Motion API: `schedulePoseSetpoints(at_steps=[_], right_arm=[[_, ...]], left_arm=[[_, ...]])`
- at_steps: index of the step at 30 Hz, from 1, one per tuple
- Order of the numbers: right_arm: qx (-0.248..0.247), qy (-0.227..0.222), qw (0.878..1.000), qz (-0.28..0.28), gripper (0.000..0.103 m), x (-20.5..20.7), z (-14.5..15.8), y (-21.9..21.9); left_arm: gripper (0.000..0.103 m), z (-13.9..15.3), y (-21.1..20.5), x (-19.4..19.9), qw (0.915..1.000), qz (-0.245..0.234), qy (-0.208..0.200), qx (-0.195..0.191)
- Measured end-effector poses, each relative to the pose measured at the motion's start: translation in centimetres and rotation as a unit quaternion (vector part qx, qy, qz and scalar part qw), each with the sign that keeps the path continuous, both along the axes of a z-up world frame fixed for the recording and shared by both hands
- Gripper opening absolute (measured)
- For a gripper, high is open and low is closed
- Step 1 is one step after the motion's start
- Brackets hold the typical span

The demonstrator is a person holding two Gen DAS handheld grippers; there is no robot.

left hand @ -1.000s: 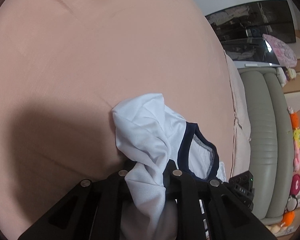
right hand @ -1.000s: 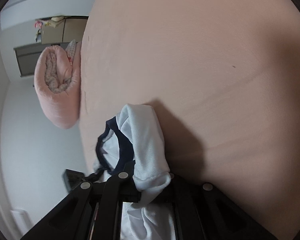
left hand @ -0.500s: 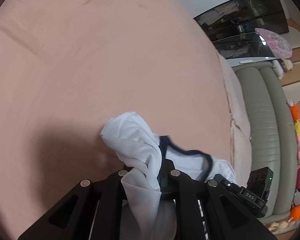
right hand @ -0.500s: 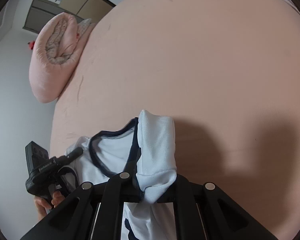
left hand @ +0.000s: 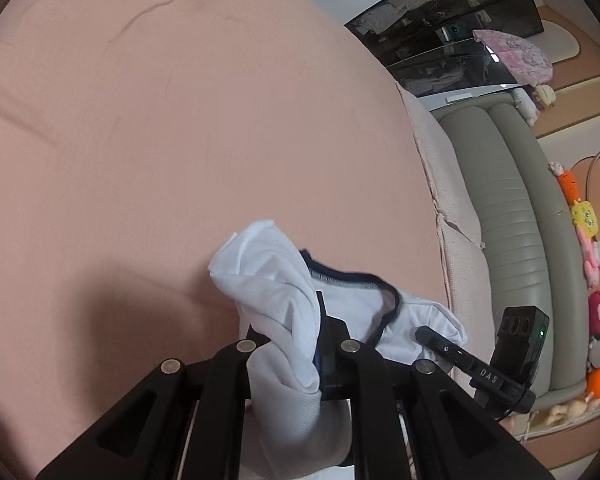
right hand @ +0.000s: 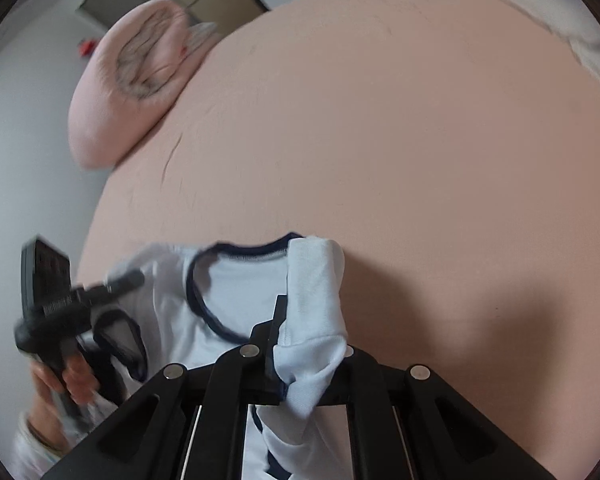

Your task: Fold clothes

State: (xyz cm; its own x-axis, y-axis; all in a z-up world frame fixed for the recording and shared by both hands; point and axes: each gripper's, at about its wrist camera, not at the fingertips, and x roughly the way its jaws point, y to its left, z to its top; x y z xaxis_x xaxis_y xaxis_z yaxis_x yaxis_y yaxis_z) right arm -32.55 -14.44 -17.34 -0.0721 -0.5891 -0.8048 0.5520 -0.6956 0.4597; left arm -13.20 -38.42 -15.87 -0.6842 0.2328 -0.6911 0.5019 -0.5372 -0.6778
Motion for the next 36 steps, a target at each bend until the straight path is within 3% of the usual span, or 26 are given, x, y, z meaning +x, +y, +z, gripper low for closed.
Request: schedulePoseSetpoints(at_steps=[6, 13, 19, 25, 29, 32, 34, 36], right_arm=[[-0.026, 0.067, 0.996, 0.058, 0.004, 4.2, 3.6, 1.2], [-0.065, 0.107, 0.988, 0.087, 0.004, 10.0, 6.2, 4.4], [-0.046, 0.167, 0.976, 0.131, 0.004, 16.8, 5.6, 6.6], [-0.043, 0.202, 0.969, 0.135, 0.004, 22.3, 3.6, 9.8], [-0.021, 0.232, 0.961, 0.149, 0.004, 25.3, 1.9, 11.4], [-0.020, 0.208, 0.966, 0.149, 0.005, 25.9, 0.1, 12.5], [-0.021, 0.192, 0.970, 0.148, 0.007, 26.2, -1.1, 13.2], [-0.042, 0.158, 0.979, 0.121, 0.015, 26.1, -1.9, 14.2]], left_arm=[[0.008, 1.8, 1.4, 2.4, 0.9991, -0.022, 0.035, 0.003], [0.008, 3.8, 3.0, 7.4, 0.9955, -0.044, 0.082, 0.020], [0.008, 3.2, 5.8, 13.0, 0.9925, -0.061, 0.103, 0.025], [0.008, 1.3, 9.7, 19.6, 0.9893, -0.086, 0.116, 0.022], [0.008, 0.7, 11.8, 21.5, 0.9881, -0.106, 0.105, -0.037], [0.009, 0.2, 12.3, 22.7, 0.9864, -0.099, 0.120, -0.053], [0.009, -0.5, 12.0, 24.0, 0.9877, -0.074, 0.134, -0.032], [0.011, -1.3, 11.7, 25.2, 0.9878, -0.049, 0.147, -0.010]])
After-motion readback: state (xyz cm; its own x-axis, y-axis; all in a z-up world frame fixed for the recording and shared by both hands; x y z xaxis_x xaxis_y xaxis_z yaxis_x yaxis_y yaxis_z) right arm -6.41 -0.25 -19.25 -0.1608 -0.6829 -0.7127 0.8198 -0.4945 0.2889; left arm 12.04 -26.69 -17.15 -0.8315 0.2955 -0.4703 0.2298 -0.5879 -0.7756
